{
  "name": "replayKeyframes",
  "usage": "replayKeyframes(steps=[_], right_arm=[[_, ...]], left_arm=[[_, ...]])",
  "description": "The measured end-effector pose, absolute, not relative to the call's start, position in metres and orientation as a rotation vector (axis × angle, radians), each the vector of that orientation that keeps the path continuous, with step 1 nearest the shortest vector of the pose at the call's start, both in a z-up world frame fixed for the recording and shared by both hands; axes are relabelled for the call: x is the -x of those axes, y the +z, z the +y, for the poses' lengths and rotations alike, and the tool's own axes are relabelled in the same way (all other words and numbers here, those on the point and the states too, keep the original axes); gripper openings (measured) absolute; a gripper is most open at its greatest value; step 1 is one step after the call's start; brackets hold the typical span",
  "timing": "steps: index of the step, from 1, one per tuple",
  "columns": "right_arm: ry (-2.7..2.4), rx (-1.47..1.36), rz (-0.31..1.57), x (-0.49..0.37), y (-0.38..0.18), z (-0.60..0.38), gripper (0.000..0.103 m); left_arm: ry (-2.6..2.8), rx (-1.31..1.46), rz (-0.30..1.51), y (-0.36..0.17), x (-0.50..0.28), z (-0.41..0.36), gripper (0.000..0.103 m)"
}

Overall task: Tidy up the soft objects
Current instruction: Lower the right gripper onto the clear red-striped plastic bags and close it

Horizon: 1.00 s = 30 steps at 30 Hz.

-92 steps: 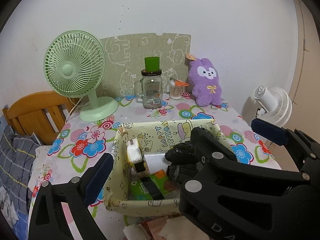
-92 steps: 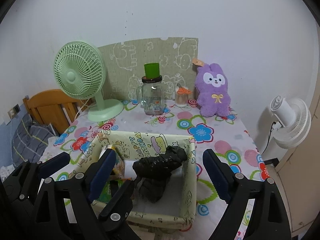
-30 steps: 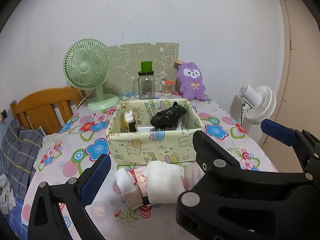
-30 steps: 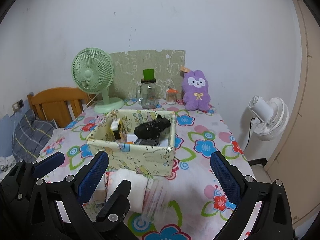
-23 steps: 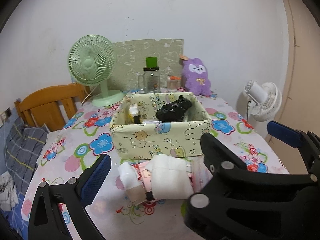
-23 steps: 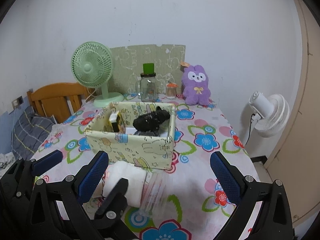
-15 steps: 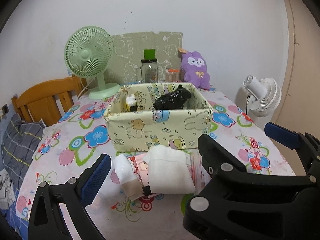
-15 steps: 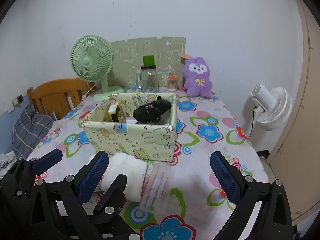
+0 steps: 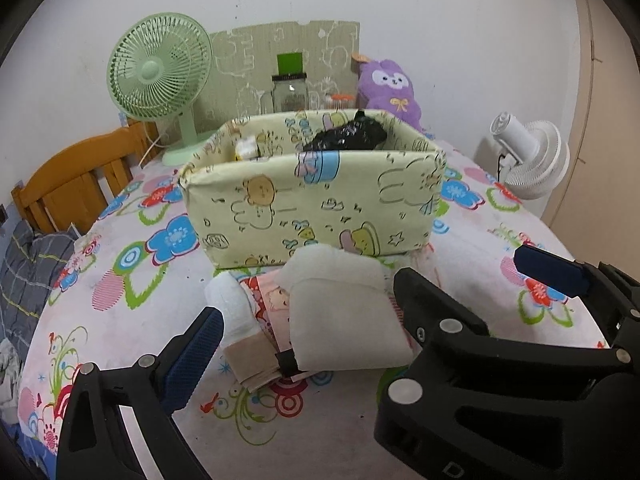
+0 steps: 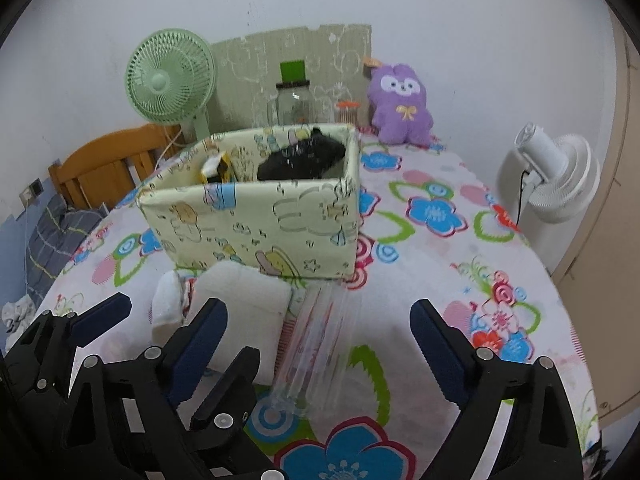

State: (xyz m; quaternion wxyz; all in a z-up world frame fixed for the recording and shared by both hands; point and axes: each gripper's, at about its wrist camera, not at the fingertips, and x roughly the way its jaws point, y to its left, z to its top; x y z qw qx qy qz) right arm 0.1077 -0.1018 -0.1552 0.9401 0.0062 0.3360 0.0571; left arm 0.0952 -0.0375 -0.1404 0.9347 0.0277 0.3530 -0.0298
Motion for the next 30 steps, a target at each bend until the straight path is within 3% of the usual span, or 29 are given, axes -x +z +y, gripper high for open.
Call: replayKeyframes(steps=[13, 21, 22, 26, 27, 28, 30], right_arm=[[0.118, -0.035, 0.779, -0.127, -0.182, -0.099, 0.077], [0.138, -0.074, 0.818, -0.135, -0.194, -0.098, 0.061], [0.139, -0.076, 0.821, -0.135, -0.195, -0.098, 0.055], [0.143, -0.089, 0.827, -0.136, -0.196, -0.1, 0.052], [0.147, -0.094, 0.828, -0.136, -0.196, -0.101, 0.05], [0.135, -0.092, 0.83, -0.136, -0.196, -0.102, 0.039], [0.13, -0.098, 0.829, -0.136, -0.196, -0.105, 0.036]], left_arm=[[-0.05, -0.079, 0.768, -0.163, -0.105, -0.036, 0.101], [-0.049, -0.076, 0.808, -0.169, -0.11, -0.035, 0.101], [-0.051, -0.077, 0.812, -0.17, -0.111, -0.035, 0.101], [-0.055, -0.081, 0.815, -0.17, -0.111, -0.037, 0.101], [-0.052, -0.086, 0.814, -0.17, -0.111, -0.038, 0.101], [-0.049, -0.095, 0.807, -0.169, -0.11, -0.04, 0.101], [-0.048, -0.102, 0.799, -0.168, -0.108, -0.042, 0.1]])
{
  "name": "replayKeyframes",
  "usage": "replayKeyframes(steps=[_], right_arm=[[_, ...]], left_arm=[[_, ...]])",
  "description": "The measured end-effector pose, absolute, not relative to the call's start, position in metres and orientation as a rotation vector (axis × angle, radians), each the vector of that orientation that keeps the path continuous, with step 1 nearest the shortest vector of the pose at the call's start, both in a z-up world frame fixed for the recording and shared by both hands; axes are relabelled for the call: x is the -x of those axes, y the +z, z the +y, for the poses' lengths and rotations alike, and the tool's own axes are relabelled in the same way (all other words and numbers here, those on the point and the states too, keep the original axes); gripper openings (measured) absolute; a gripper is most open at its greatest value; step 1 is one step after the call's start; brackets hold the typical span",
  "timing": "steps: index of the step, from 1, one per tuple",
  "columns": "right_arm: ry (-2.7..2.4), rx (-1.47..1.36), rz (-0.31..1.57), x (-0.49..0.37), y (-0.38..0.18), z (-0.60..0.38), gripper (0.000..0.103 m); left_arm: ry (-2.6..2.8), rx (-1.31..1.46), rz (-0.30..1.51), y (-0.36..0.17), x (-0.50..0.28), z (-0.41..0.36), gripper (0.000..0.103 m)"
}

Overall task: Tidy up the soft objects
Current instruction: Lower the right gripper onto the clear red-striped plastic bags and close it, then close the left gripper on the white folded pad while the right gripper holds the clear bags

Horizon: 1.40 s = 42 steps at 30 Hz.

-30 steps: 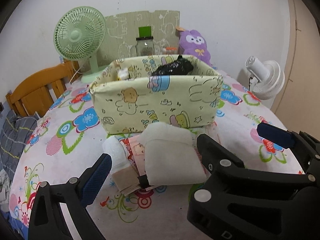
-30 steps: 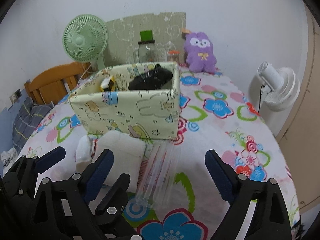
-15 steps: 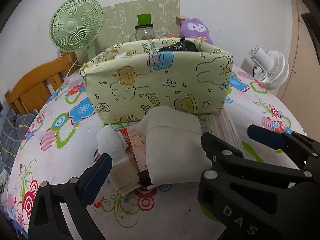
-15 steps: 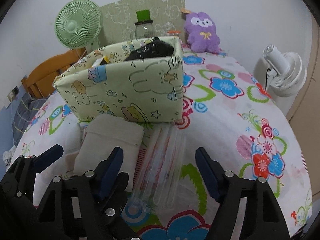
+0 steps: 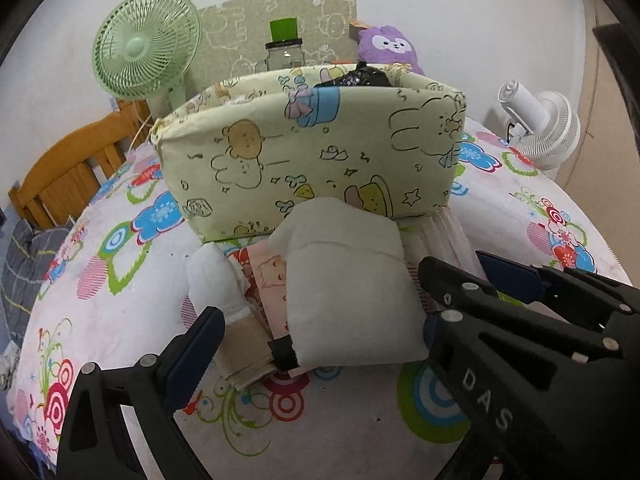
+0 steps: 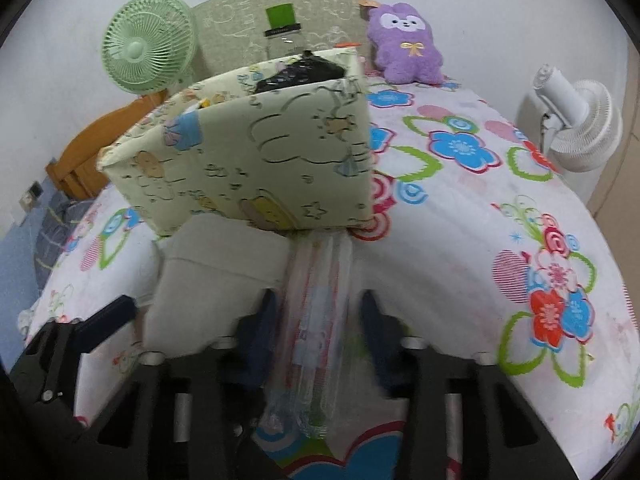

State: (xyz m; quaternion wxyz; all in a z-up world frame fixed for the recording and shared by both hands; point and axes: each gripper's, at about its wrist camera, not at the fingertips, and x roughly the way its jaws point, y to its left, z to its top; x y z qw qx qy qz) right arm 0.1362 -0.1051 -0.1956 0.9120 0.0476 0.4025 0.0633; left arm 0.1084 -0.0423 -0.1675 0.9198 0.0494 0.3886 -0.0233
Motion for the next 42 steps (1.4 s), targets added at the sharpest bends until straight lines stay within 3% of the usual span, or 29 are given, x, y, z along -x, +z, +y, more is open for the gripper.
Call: replayKeyframes(steps=[1, 6, 22, 29, 31, 33, 42], right_arm=[[0.131, -0.1, 0.829, -0.136, -0.195, -0.107, 0.031], [0.136, -0.11, 0.82, -0.133, -0.193, -0.112, 0.026], [0.133, -0.13, 0.784, -0.138, -0.18, -0.131, 0.026], [0.129, -0.132, 0.802, -0.146, -0.185, -0.133, 0.026], [0.126, -0.131, 0.806, -0.148, -0.187, -0.133, 0.026], [0.125, -0.129, 0.81, -0.149, -0.188, -0.132, 0.026], [0.111, -0.12, 0.821, -0.151, -0.191, -0.13, 0.026]], left_arm=[[-0.049, -0.103, 0.796, -0.166, -0.108, -0.044, 0.1], [-0.039, -0.116, 0.793, -0.164, -0.109, -0.049, 0.1], [0.009, -0.149, 0.785, -0.16, -0.132, -0.064, 0.099], [0.011, -0.16, 0.798, -0.165, -0.141, -0.064, 0.09], [0.009, -0.16, 0.805, -0.166, -0.143, -0.063, 0.085], [-0.002, -0.155, 0.815, -0.168, -0.145, -0.063, 0.073], [-0.014, -0.145, 0.813, -0.168, -0.143, -0.06, 0.059]])
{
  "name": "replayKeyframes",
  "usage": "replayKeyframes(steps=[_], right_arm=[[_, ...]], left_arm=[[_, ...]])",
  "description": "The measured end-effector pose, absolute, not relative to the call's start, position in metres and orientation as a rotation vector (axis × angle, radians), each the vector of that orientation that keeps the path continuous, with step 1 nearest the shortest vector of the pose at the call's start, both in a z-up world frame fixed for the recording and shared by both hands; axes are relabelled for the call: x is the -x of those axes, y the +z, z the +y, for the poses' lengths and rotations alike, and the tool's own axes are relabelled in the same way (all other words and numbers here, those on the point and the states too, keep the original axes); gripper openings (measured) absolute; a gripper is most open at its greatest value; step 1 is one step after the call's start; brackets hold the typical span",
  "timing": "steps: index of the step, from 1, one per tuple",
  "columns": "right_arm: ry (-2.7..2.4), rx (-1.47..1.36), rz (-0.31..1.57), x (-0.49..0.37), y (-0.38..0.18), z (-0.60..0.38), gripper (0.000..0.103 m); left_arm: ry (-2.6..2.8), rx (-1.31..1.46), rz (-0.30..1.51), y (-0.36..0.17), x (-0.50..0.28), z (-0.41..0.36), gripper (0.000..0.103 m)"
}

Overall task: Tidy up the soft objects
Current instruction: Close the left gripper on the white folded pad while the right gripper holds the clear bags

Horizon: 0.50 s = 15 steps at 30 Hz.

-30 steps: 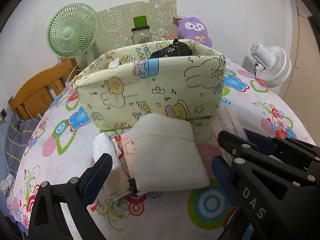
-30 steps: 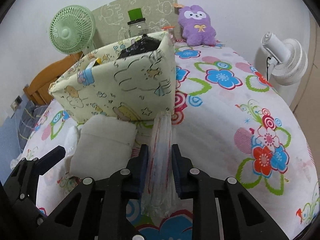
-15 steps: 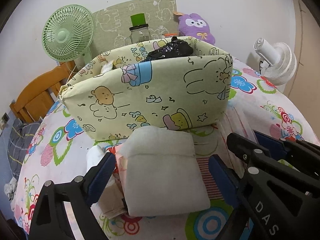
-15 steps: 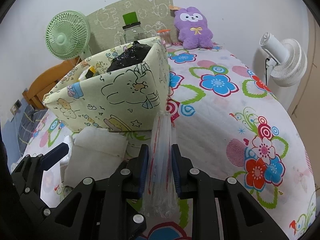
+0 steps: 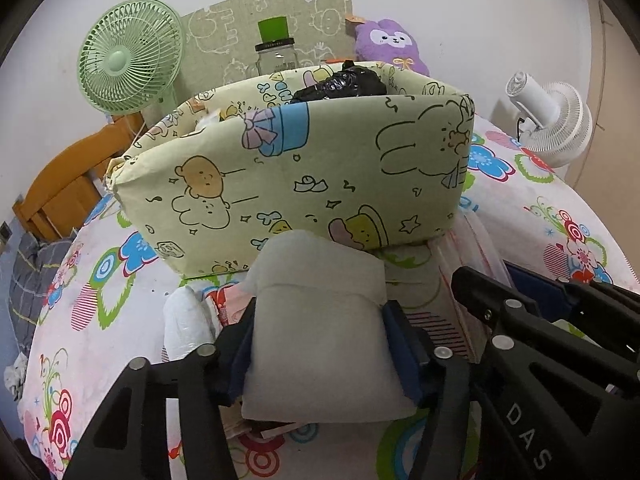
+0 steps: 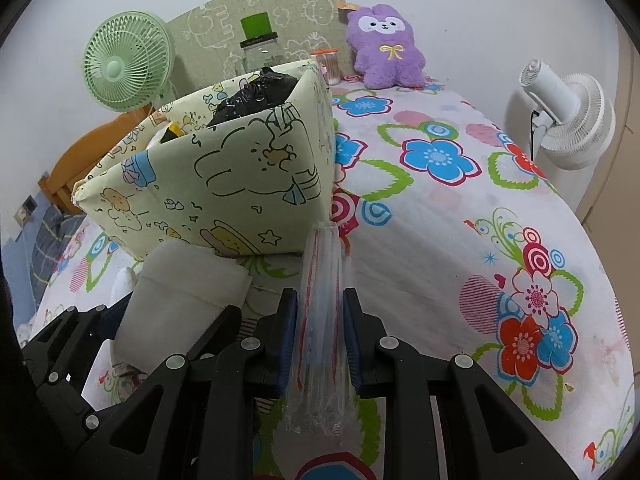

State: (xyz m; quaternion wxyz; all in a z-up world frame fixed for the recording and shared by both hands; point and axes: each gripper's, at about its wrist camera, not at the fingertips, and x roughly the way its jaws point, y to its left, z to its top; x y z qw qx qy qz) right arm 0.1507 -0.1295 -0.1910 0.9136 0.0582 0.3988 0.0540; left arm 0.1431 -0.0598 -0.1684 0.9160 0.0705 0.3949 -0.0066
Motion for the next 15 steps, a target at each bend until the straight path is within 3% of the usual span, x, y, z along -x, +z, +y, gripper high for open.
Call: replayKeyframes(steps=[15], right_arm=[[0.108, -0.111, 0.814, -0.137, -0.186, -0.121, 0.026]], left_arm=[[-0.016, -0.126, 0.791, -0.161, -0.126, -0.053, 0.047]])
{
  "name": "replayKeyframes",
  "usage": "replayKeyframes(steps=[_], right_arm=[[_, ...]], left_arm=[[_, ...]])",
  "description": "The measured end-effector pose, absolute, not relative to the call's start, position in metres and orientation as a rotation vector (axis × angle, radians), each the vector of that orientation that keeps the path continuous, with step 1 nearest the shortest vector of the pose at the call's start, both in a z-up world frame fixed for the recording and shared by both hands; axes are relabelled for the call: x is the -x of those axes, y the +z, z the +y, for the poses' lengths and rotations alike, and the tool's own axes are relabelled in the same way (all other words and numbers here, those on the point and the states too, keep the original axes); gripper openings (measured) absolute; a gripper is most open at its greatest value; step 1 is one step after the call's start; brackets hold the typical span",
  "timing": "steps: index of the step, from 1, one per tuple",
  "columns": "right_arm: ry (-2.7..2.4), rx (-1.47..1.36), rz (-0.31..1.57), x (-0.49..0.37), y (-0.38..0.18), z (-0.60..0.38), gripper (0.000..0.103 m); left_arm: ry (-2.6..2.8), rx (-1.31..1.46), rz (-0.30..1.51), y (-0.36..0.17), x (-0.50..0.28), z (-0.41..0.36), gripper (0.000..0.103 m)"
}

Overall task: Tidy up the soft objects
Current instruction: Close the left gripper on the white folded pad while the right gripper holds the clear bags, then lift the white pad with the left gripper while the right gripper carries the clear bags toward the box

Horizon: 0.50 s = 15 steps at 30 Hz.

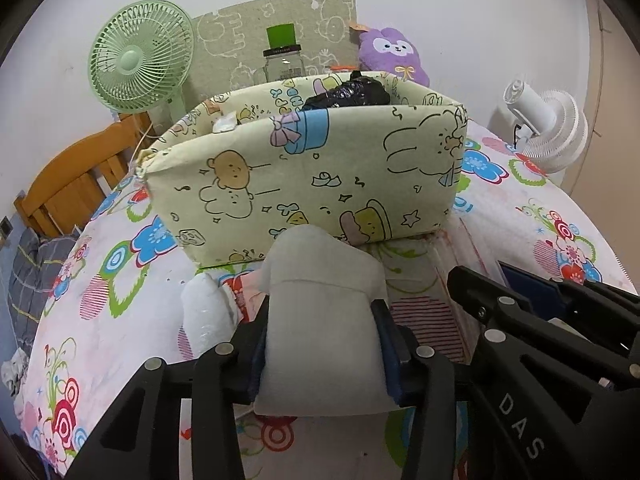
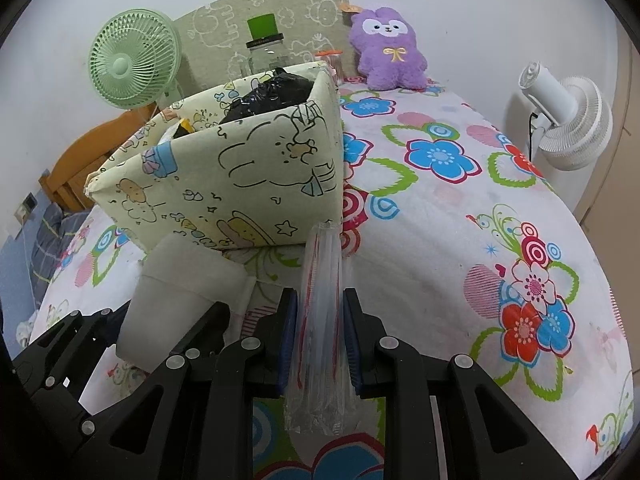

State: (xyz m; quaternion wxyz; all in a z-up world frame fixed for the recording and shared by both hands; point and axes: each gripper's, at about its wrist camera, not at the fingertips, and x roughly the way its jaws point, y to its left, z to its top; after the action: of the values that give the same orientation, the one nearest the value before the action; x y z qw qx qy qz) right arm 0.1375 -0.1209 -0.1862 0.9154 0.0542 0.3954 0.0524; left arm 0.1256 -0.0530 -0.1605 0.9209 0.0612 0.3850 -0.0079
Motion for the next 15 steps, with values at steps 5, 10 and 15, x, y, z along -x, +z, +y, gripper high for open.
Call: replayKeyframes(steps=[5, 10, 15], right_arm=[[0.112, -0.108, 0.8, -0.13, -0.181, -0.117, 0.026], [0.117, -0.101, 0.784, -0.123, -0.174, -0.112, 0.026], [0.114, -0.091, 0.769, -0.116, -0.165, -0.107, 0.026]], left_arm=[[-0.013, -0.115, 0.776, -0.155, -0.117, -0.049, 0.046], [-0.017, -0.1, 0.769, -0.15, -0.11, -0.045, 0.045], [-0.025, -0.081, 0.752, -0.14, -0.102, -0.042, 0.045]])
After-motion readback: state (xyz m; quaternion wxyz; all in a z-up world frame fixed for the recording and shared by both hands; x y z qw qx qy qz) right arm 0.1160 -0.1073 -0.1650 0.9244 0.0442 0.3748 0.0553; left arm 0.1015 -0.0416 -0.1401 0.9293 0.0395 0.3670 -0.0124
